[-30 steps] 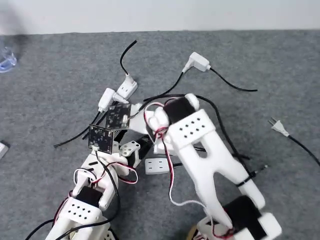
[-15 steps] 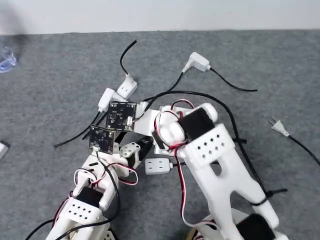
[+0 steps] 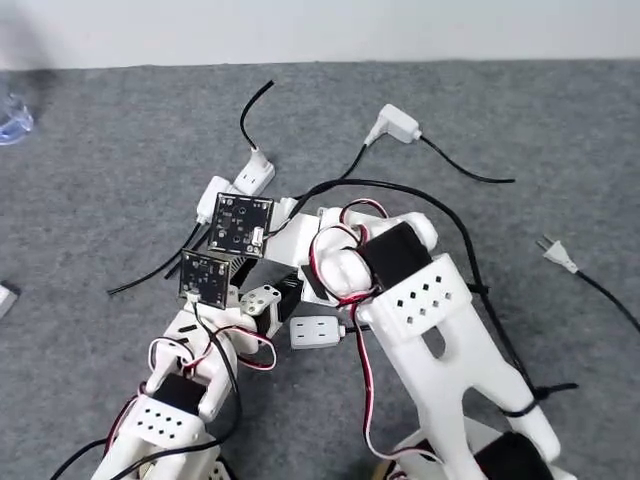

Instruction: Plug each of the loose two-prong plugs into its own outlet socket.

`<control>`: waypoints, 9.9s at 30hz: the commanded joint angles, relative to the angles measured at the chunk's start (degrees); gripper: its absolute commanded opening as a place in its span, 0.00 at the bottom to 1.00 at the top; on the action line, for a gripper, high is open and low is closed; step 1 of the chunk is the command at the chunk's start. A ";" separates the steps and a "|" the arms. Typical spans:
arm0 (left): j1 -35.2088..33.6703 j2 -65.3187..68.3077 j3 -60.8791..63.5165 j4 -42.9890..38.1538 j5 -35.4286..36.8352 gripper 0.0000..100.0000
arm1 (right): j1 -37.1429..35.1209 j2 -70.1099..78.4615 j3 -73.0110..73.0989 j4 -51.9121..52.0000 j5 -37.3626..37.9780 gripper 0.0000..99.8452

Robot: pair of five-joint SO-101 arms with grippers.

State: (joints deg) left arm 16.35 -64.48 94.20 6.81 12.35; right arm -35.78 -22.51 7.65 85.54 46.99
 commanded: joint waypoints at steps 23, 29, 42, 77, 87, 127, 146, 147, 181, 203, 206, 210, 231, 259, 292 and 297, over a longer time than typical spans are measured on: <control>-39.12 -0.53 1.98 5.63 -18.02 0.27 | 2.77 0.92 -0.88 12.00 3.34 0.01; -40.18 -0.53 1.98 8.18 -22.86 0.27 | 0.84 13.32 -0.88 7.69 8.53 0.01; -38.68 -0.44 1.98 9.49 -28.22 0.27 | -4.88 26.07 -0.88 1.63 11.87 0.01; -34.02 -0.44 1.98 11.87 -27.87 0.27 | 16.22 40.48 -5.10 -11.03 21.71 0.01; -34.20 -0.44 1.98 11.87 -27.87 0.27 | 15.34 43.30 -4.31 -11.21 22.24 0.01; -34.29 -0.44 1.98 11.78 -27.87 0.27 | 12.26 46.99 -1.49 -11.03 22.51 0.08; -34.29 -0.44 1.98 11.78 -27.87 0.27 | 8.66 48.66 -2.29 -10.86 23.82 0.08; -34.29 -0.44 1.98 11.78 -27.87 0.27 | 8.75 48.66 -2.11 -10.77 25.41 0.08; -34.11 -0.44 1.98 11.87 -27.87 0.27 | 8.31 48.13 -2.64 -13.58 20.75 0.01; -34.20 -0.44 1.98 11.87 -27.87 0.27 | 9.10 48.04 -13.54 -2.24 20.75 0.14; -34.20 -0.44 1.98 11.87 -27.87 0.27 | 8.66 48.04 -13.54 -2.33 20.84 0.17; -34.20 -0.44 1.98 11.87 -27.87 0.27 | 7.78 48.04 -13.54 -2.15 20.84 0.15; -34.20 -0.44 1.98 11.87 -27.87 0.27 | 8.57 48.04 -1.93 -13.76 23.12 0.02; 1.76 -0.53 0.57 -6.51 32.44 0.36 | 7.08 7.43 -0.18 0.57 6.15 0.01; 0.62 -0.53 0.92 -6.24 33.41 0.44 | -0.40 -8.57 -5.27 9.27 4.40 0.01; 0.44 -0.53 0.92 -6.15 33.41 0.44 | -0.22 -9.27 -4.84 8.66 2.99 0.01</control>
State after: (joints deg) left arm 17.05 -64.48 96.66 1.89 45.32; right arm -35.87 -30.42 5.89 94.15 50.95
